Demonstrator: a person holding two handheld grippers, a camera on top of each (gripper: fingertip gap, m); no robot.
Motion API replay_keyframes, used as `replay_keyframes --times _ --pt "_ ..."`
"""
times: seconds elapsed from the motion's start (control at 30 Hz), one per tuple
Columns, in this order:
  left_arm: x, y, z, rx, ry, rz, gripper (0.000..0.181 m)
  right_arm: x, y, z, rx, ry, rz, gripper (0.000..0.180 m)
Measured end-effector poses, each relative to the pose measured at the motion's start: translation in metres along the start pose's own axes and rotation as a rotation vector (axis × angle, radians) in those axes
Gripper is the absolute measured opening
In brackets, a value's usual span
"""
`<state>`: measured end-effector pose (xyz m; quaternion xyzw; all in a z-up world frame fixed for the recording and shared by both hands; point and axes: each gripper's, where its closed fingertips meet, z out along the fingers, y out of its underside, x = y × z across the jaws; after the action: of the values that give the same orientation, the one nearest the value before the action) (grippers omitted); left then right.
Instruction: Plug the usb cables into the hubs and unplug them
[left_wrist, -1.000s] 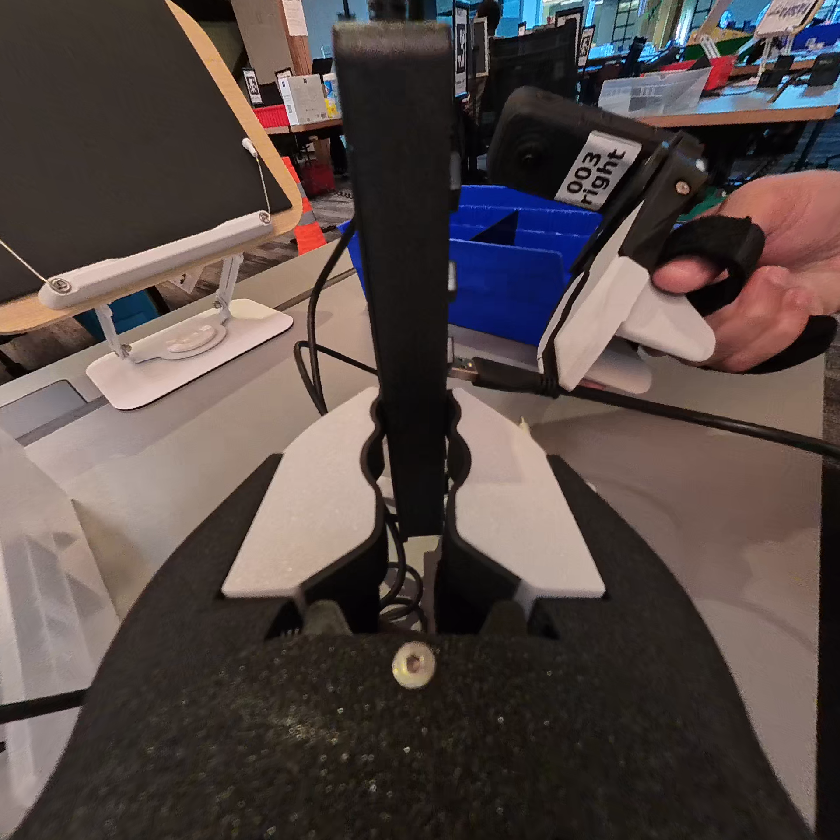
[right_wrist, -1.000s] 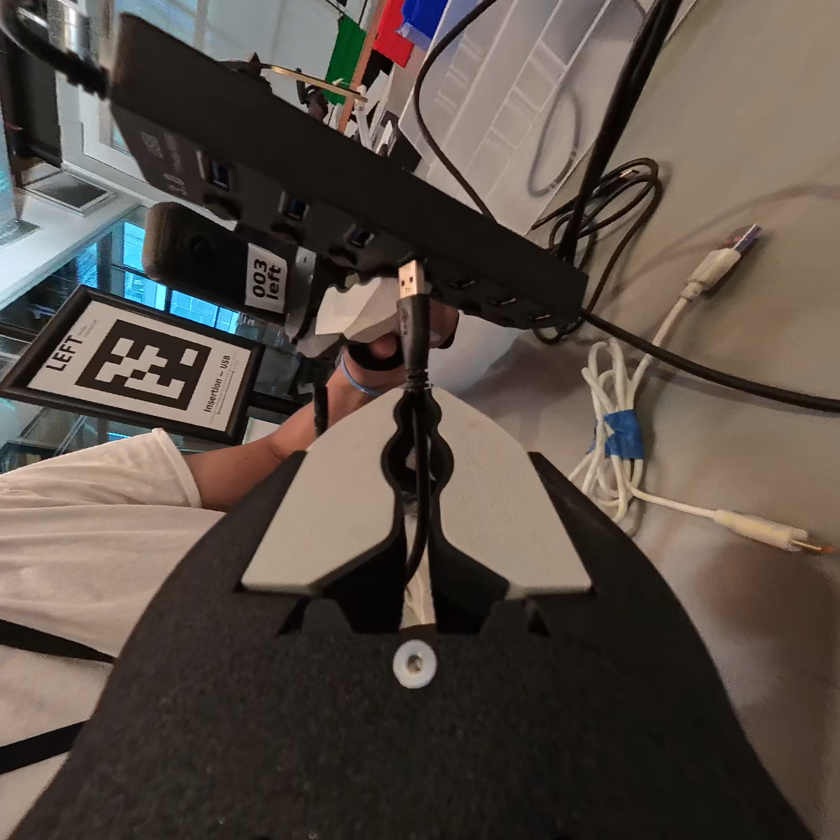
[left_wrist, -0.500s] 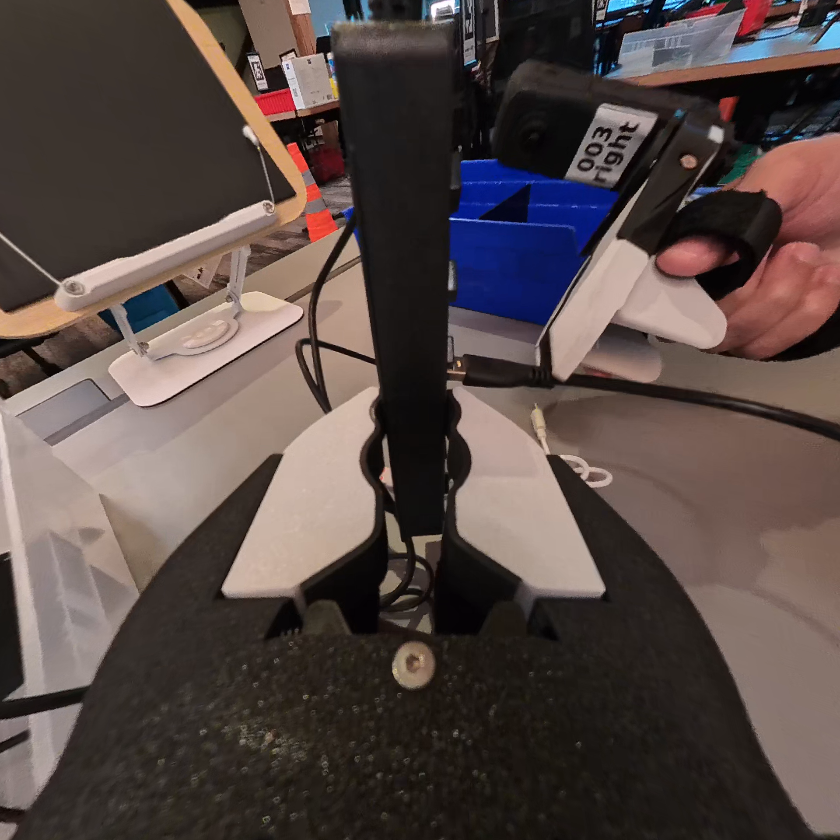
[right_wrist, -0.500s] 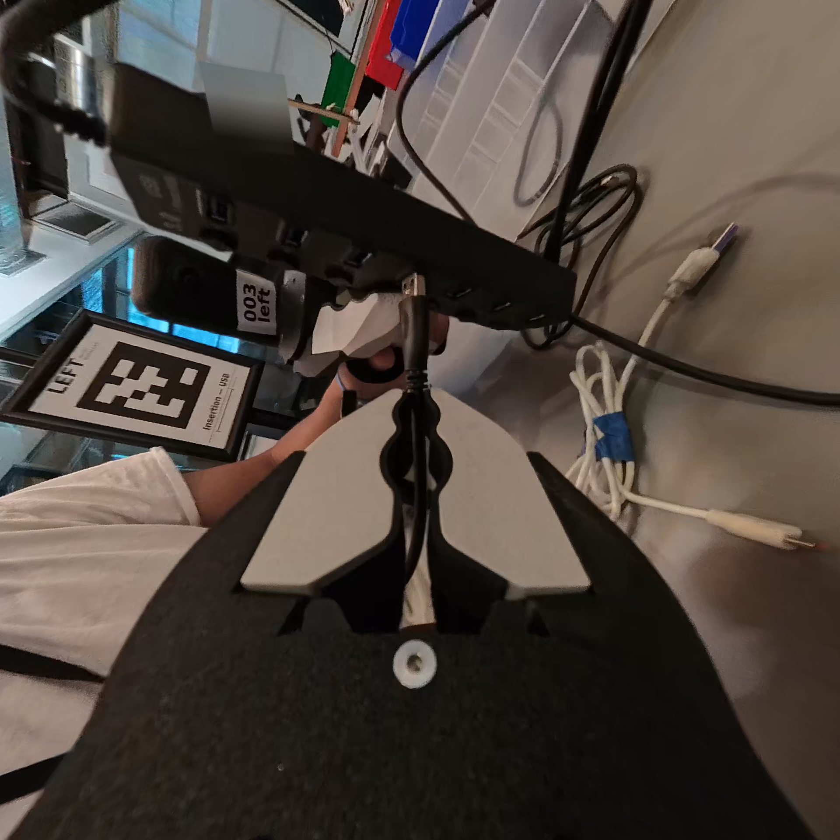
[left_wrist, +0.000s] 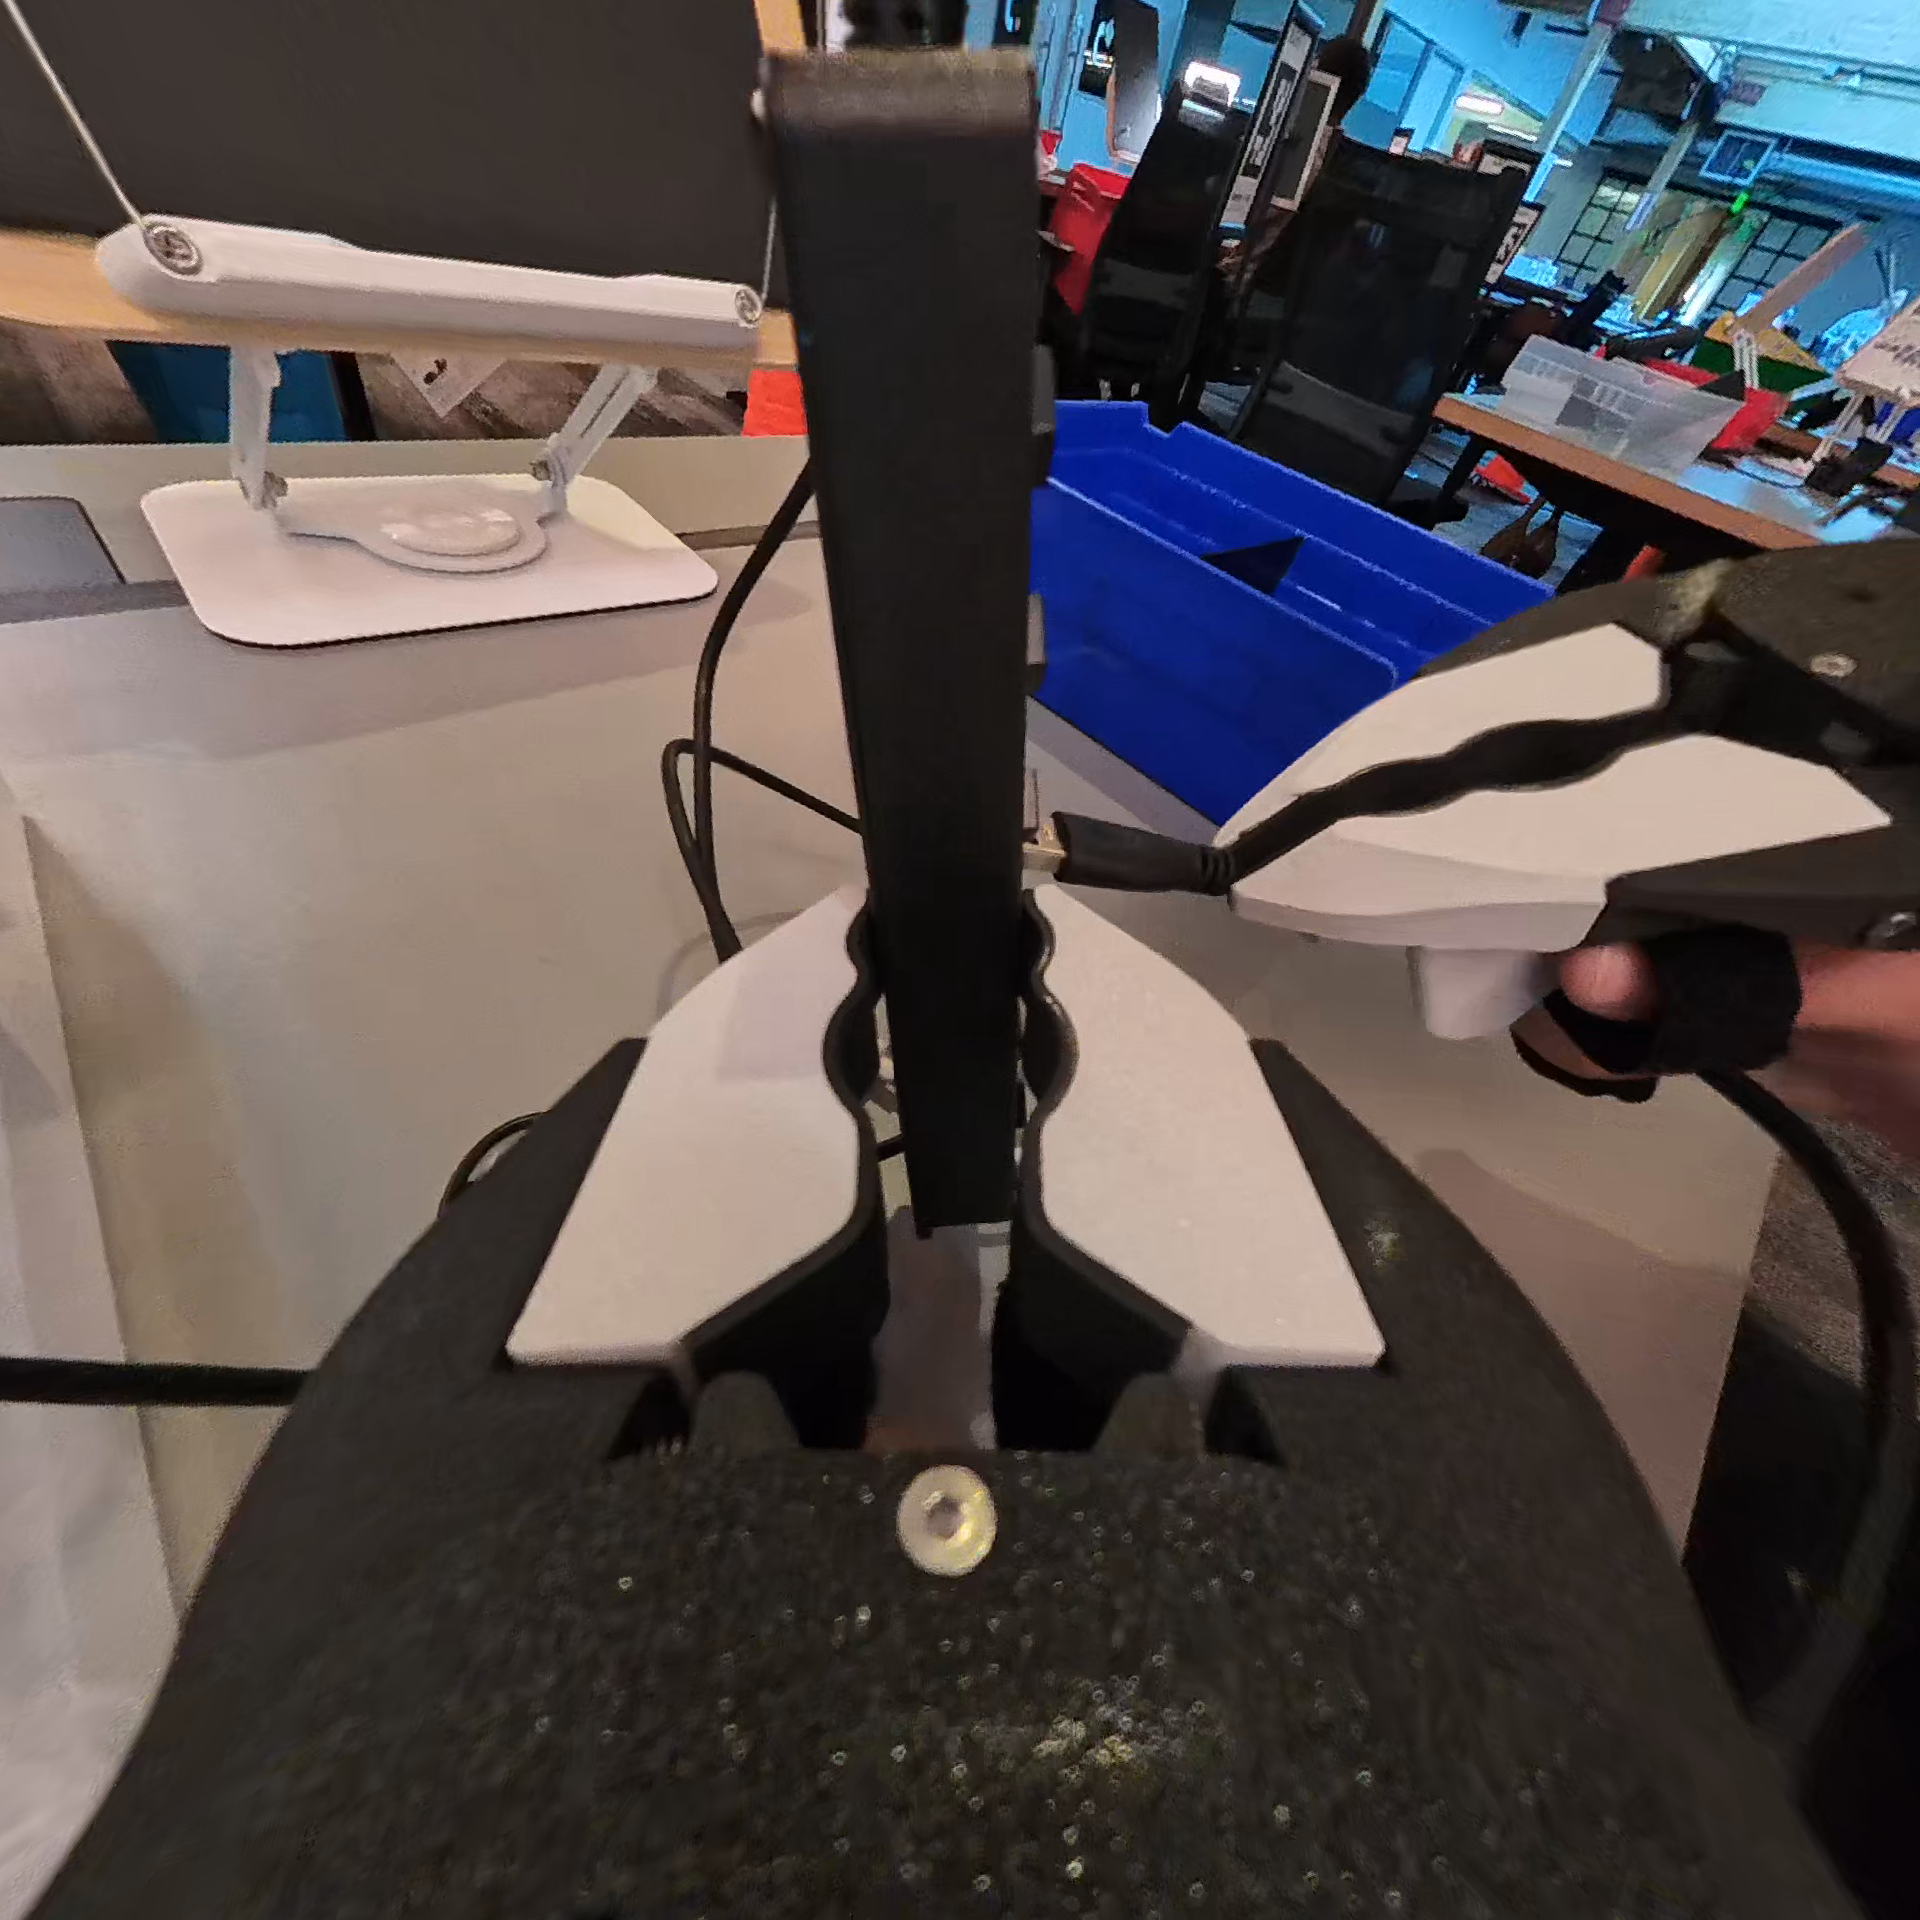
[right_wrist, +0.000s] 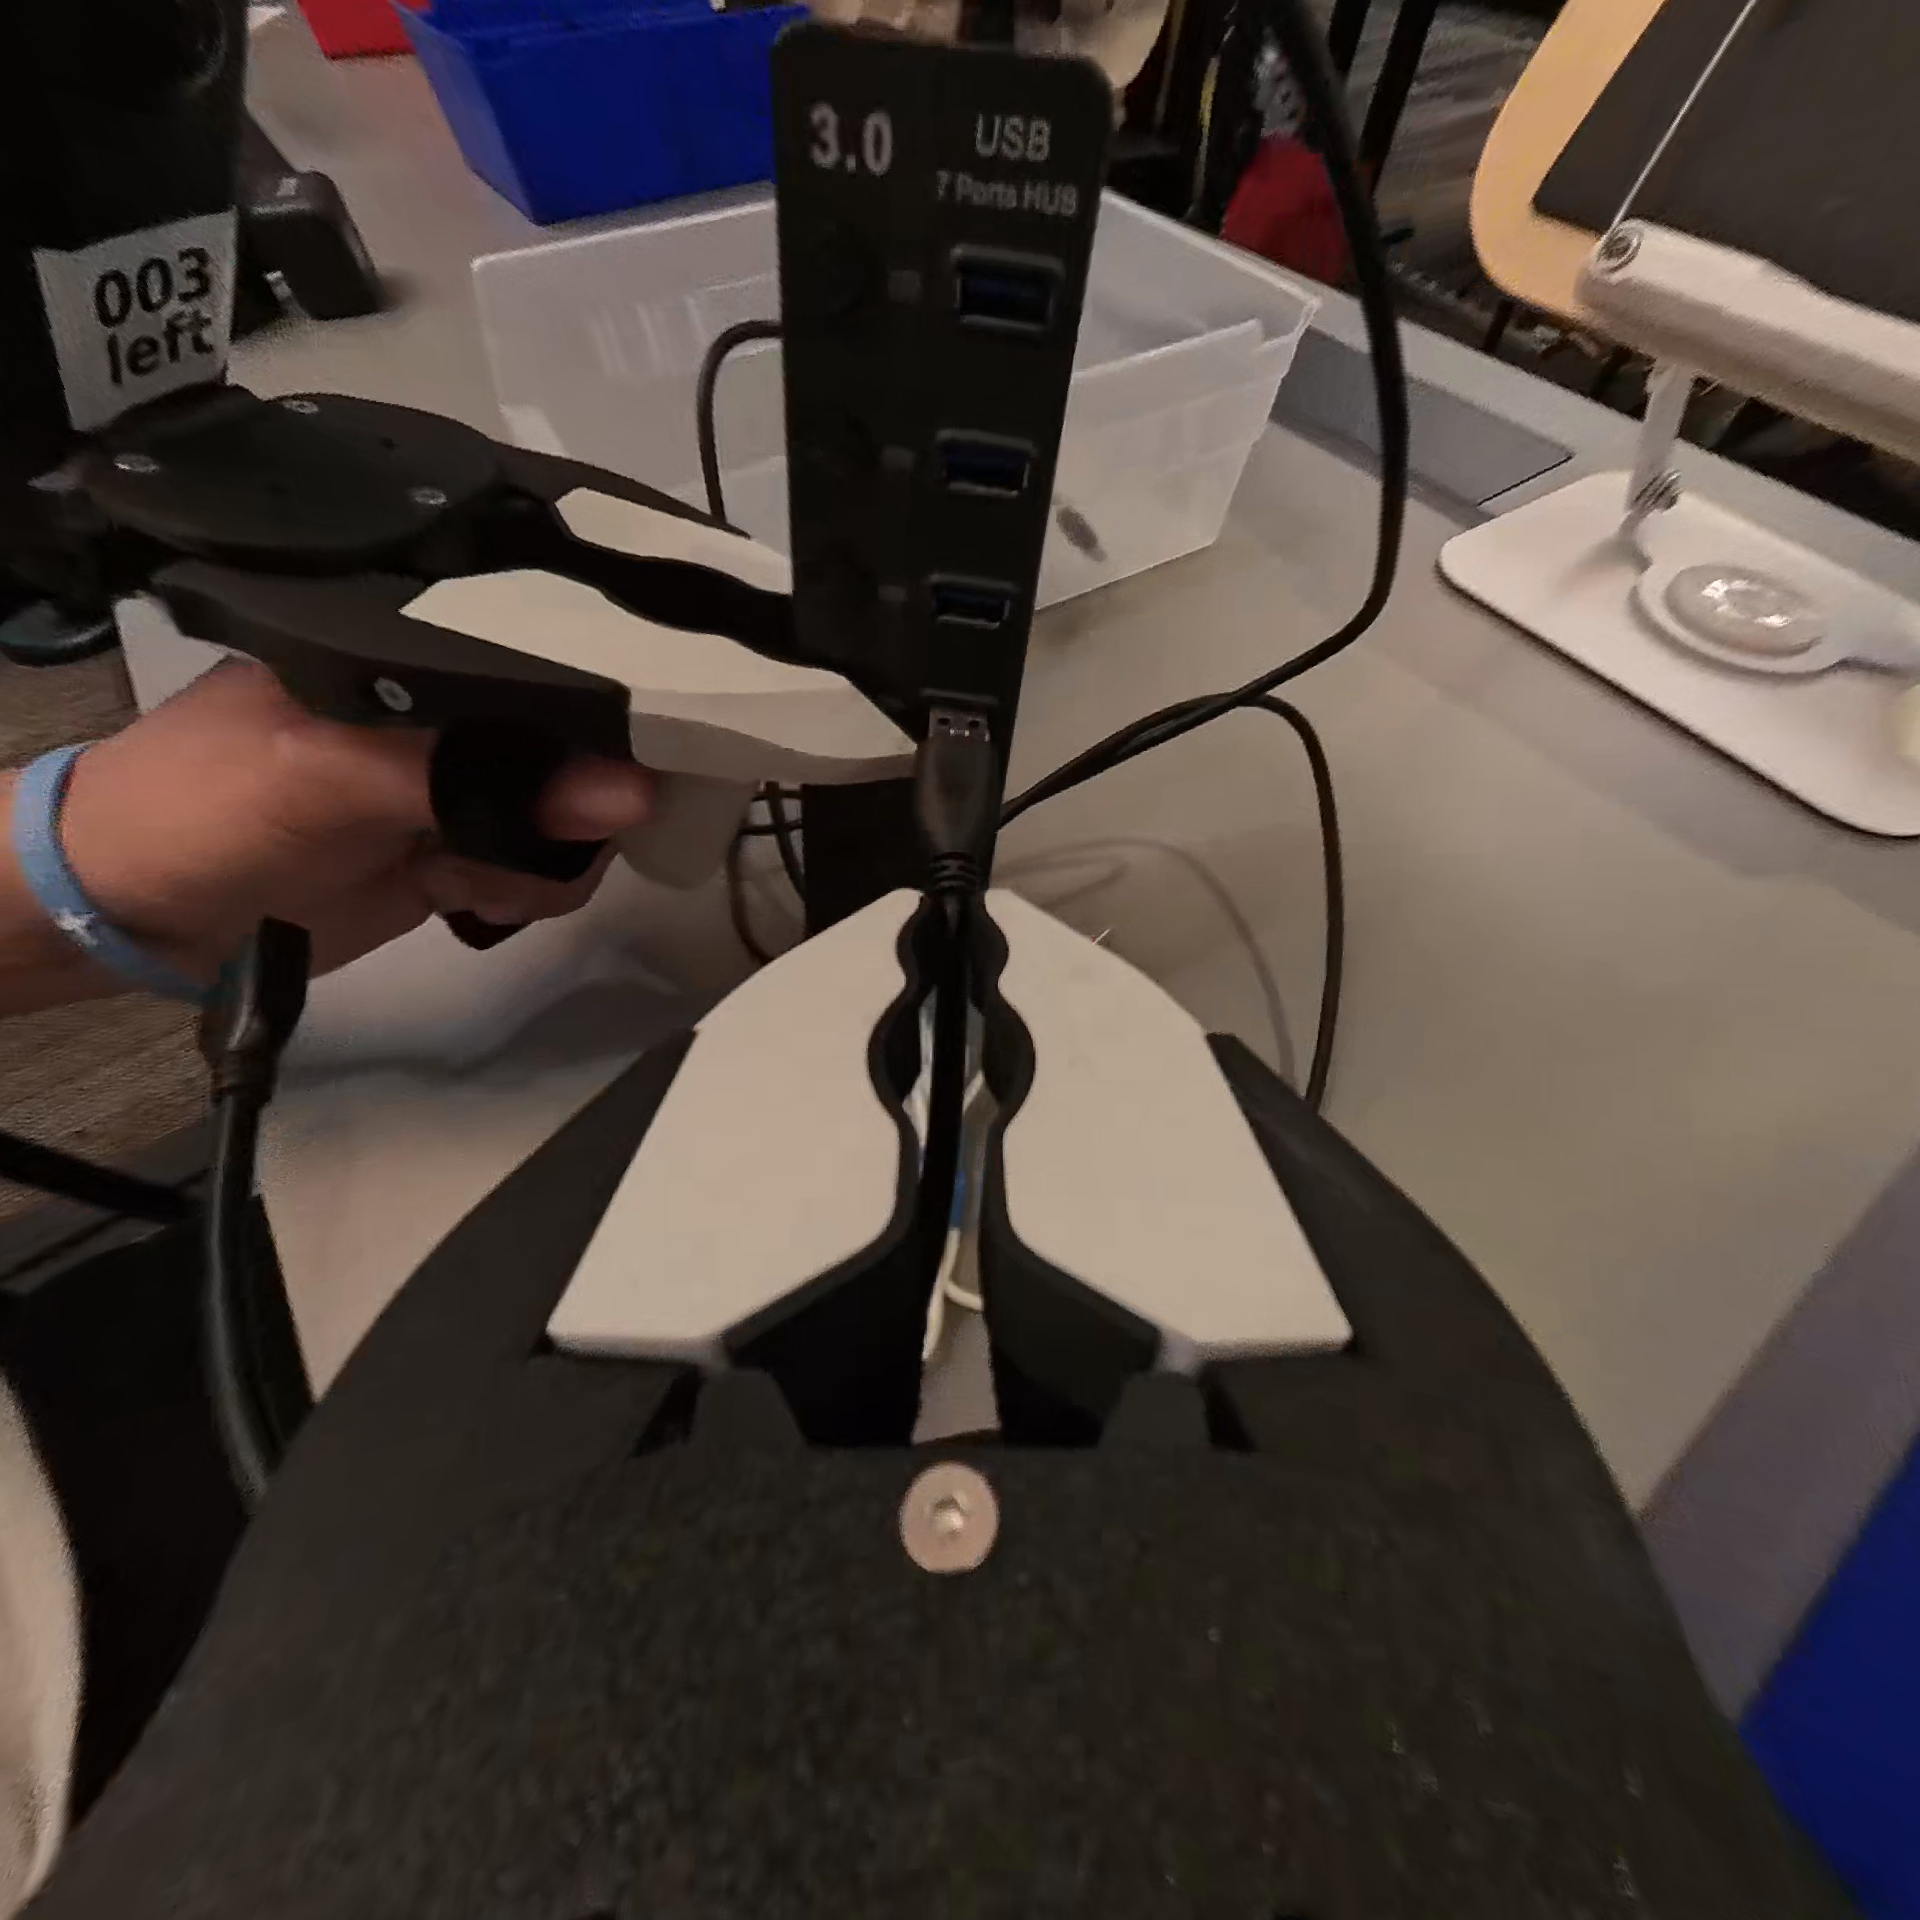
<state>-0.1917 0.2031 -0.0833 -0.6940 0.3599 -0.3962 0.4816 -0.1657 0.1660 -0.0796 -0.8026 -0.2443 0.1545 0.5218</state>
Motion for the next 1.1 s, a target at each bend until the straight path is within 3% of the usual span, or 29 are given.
replay_keyframes --times 0.27,0.47,0.63,0.9,1.0,1.1 --pt "0.001 0.002 0.002 0.005 0.011 -0.041 0.023 0.002 0.0 -0.001 0.02 0.045 -0.05 0.005" --pt "0.01 -0.006 -0.002 0.006 -0.019 0.187 0.024 -0.003 -0.014 -0.01 0.042 0.021 0.013 0.005" --pt "0.014 -0.009 -0.004 0.002 -0.009 0.202 0.024 -0.003 -0.015 -0.014 0.007 -0.008 0.044 0.005" --pt "0.014 -0.015 -0.004 0.037 0.03 0.153 0.024 -0.004 -0.022 -0.013 0.073 -0.031 0.085 0.006" --pt "0.014 -0.023 -0.006 0.083 0.079 0.053 0.024 -0.006 -0.032 -0.017 0.109 -0.088 0.099 0.007" --pt "0.004 -0.024 -0.012 0.105 0.083 0.003 0.023 -0.007 -0.055 -0.04 0.246 -0.15 0.097 0.02"
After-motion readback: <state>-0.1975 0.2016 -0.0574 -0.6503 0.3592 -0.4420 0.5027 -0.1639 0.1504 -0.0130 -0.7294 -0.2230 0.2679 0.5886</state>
